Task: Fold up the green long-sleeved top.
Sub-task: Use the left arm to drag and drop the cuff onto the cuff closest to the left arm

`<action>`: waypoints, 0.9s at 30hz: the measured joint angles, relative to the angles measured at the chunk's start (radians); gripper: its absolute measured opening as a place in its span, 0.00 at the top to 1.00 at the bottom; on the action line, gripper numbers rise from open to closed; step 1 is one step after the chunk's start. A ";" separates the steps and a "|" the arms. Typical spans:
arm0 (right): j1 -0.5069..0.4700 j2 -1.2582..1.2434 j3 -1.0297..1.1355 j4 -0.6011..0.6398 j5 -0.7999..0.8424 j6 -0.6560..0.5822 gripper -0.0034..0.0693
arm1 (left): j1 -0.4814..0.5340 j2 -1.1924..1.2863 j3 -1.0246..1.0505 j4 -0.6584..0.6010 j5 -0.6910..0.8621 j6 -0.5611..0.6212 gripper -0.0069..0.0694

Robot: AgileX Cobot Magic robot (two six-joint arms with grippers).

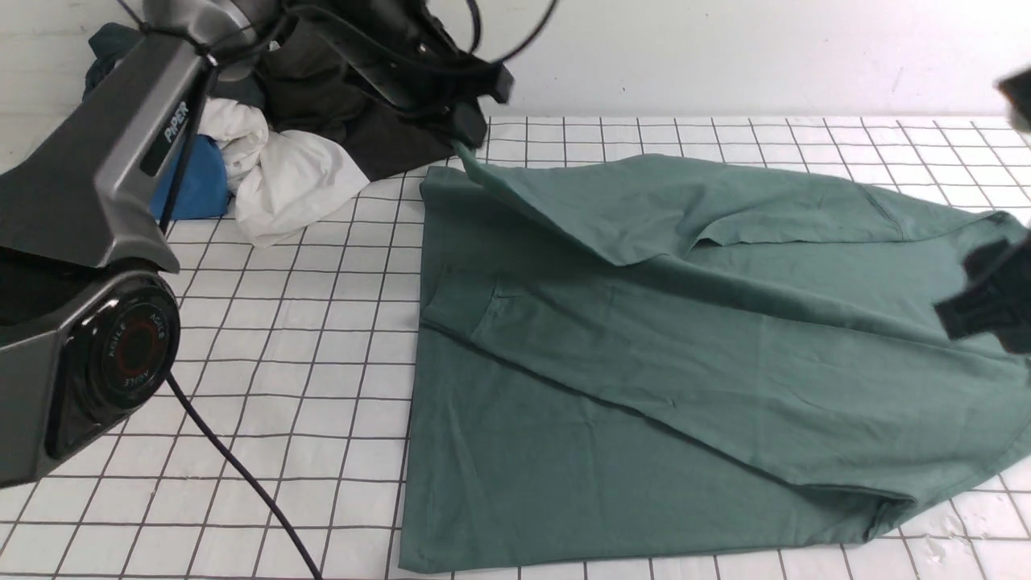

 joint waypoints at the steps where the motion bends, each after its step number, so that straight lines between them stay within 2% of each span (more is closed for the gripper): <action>1: -0.026 -0.061 0.091 -0.001 -0.037 0.028 0.39 | -0.040 -0.049 0.102 0.017 0.000 0.003 0.90; 2: -0.029 -0.061 0.101 -0.001 -0.043 0.030 0.39 | -0.045 -0.055 0.115 0.019 0.000 0.003 0.90; 3: -0.044 -0.108 0.180 -0.001 -0.096 0.059 0.39 | -0.083 -0.112 0.233 0.050 -0.001 0.003 0.90; 6: -0.051 -0.145 0.298 0.017 -0.211 0.103 0.39 | -0.133 -0.199 0.407 0.126 -0.001 -0.007 0.90; 13: -0.051 -0.140 0.357 0.113 -0.377 0.098 0.39 | -0.152 -0.353 0.502 0.151 0.000 -0.015 0.90; 21: -0.051 -0.140 0.357 0.153 -0.389 0.082 0.39 | -0.154 -0.418 0.543 0.200 -0.002 -0.005 0.90; 24: -0.051 -0.140 0.357 0.153 -0.391 0.080 0.39 | -0.154 -0.365 0.614 0.203 -0.013 -0.004 0.87; 27: -0.051 -0.140 0.357 0.153 -0.395 0.080 0.39 | -0.154 -0.293 0.652 0.215 -0.013 -0.004 0.79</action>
